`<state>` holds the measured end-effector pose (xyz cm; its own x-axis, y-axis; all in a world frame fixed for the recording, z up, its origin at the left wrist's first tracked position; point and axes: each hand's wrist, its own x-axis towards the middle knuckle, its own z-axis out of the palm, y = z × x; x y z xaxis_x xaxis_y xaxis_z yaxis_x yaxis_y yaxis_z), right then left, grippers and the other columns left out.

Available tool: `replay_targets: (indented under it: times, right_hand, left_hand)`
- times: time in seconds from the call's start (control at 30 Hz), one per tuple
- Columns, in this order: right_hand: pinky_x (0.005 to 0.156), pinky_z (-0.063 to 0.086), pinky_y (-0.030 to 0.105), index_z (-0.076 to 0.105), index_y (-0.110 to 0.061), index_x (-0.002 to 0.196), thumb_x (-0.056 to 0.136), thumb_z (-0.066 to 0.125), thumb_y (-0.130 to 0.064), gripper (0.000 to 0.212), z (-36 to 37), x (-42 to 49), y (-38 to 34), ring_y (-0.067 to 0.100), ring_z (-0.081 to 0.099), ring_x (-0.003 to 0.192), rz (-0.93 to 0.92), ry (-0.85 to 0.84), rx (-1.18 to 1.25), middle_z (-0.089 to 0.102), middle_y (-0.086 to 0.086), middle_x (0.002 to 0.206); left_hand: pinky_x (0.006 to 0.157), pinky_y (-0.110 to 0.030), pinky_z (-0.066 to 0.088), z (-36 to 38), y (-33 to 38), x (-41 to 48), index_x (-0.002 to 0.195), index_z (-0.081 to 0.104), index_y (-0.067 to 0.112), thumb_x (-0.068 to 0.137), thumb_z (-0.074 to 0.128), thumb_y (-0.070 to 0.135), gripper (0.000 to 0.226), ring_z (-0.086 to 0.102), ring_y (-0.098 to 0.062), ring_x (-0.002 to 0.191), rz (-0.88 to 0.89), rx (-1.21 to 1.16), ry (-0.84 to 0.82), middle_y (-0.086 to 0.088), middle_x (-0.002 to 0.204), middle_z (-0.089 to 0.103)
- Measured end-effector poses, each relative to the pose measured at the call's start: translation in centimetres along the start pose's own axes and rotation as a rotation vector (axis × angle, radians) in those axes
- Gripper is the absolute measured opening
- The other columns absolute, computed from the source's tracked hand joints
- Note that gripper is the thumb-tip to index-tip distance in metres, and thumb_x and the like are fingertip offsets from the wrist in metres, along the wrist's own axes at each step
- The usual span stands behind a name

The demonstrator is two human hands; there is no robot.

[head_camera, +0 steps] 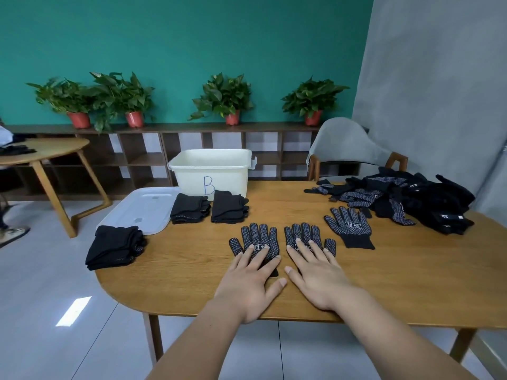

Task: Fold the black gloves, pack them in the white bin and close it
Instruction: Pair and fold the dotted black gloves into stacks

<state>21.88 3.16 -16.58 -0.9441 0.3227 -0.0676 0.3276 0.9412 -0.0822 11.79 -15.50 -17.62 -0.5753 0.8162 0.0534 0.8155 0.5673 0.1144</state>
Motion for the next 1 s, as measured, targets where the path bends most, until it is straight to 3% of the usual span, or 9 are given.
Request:
replay_targets:
  times: [0.2, 0.43, 0.53, 0.57, 0.63, 0.7, 0.8, 1.0]
  right_hand:
    - [0.131, -0.004, 0.04, 0.018, -0.036, 0.166, 0.102, 0.002, -0.061, 0.071, 0.8, -1.5, -0.3, 0.01, -0.01, 0.16, -0.027, 0.261, 0.034, 0.005, -0.015, 0.174]
    - [0.131, 0.005, 0.035, 0.022, -0.034, 0.166, 0.11, 0.017, -0.056, 0.061, 0.6, -1.6, -0.4, 0.005, 0.003, 0.16, -0.05, 0.202, 0.089, 0.012, -0.017, 0.173]
    - [0.13, 0.013, 0.033, 0.04, -0.034, 0.16, 0.111, 0.026, -0.051, 0.054, 0.8, -1.9, -0.4, 0.008, 0.016, 0.158, -0.045, 0.311, 0.131, 0.028, -0.017, 0.168]
    - [0.125, 0.026, 0.033, 0.051, -0.033, 0.152, 0.11, 0.033, -0.048, 0.049, 0.9, -2.0, -0.3, 0.012, 0.029, 0.152, -0.03, 0.4, 0.137, 0.041, -0.014, 0.161]
    - [0.097, 0.048, 0.037, 0.068, -0.027, 0.125, 0.103, 0.051, -0.041, 0.031, 1.0, -2.2, -0.2, 0.018, 0.051, 0.12, 0.032, 0.619, 0.12, 0.059, -0.007, 0.126]
    - [0.075, 0.047, 0.037, 0.066, -0.024, 0.1, 0.095, 0.062, -0.036, 0.014, 1.2, -2.3, 0.0, 0.02, 0.05, 0.096, 0.144, 0.725, 0.092, 0.055, -0.004, 0.1]
    - [0.07, 0.044, 0.036, 0.065, -0.026, 0.089, 0.092, 0.063, -0.041, 0.016, 1.5, -2.1, 0.2, 0.02, 0.048, 0.09, 0.282, 0.643, 0.052, 0.055, -0.004, 0.093]
    - [0.081, 0.048, 0.037, 0.07, -0.032, 0.111, 0.094, 0.054, -0.049, 0.028, 1.7, -1.6, 0.4, 0.018, 0.05, 0.106, 0.294, 0.589, 0.04, 0.058, -0.007, 0.112]
  left_hand:
    - [0.132, -0.039, -0.005, 0.4, -0.1, -0.6, 0.169, 0.01, 0.038, 0.104, 0.011, 0.073, 0.073, -0.014, -0.013, 0.162, 0.023, -0.015, 0.143, 0.013, 0.176, 0.002]
    - [0.132, -0.039, -0.001, 0.4, 0.0, -0.4, 0.169, 0.016, 0.034, 0.103, 0.008, 0.075, 0.078, -0.008, -0.011, 0.162, 0.011, -0.035, 0.08, 0.013, 0.176, 0.007]
    - [0.132, -0.038, 0.004, 0.3, 0.0, -0.7, 0.168, 0.021, 0.032, 0.105, 0.013, 0.07, 0.074, -0.001, -0.012, 0.162, 0.025, -0.052, 0.152, 0.012, 0.175, 0.015]
    - [0.131, -0.036, 0.009, 0.2, 0.1, -0.8, 0.166, 0.027, 0.031, 0.106, 0.017, 0.066, 0.07, 0.008, -0.012, 0.161, 0.03, -0.059, 0.212, 0.012, 0.172, 0.023]
    - [0.125, -0.031, 0.022, 0.0, 0.3, -1.3, 0.157, 0.045, 0.029, 0.107, 0.027, 0.057, 0.059, 0.028, -0.011, 0.15, 0.032, -0.062, 0.336, 0.013, 0.158, 0.042]
    - [0.112, -0.03, 0.035, 0.1, 0.5, -1.7, 0.139, 0.062, 0.028, 0.106, 0.034, 0.05, 0.048, 0.043, -0.011, 0.13, 0.035, -0.062, 0.41, 0.013, 0.136, 0.053]
    - [0.099, -0.035, 0.043, 0.5, 0.5, -1.9, 0.119, 0.072, 0.028, 0.105, 0.039, 0.046, 0.041, 0.048, -0.013, 0.111, 0.034, -0.07, 0.443, 0.013, 0.115, 0.055]
    - [0.1, -0.031, 0.04, 0.4, 0.5, -2.0, 0.123, 0.073, 0.029, 0.105, 0.037, 0.045, 0.043, 0.051, -0.011, 0.112, 0.029, -0.075, 0.443, 0.014, 0.119, 0.059]
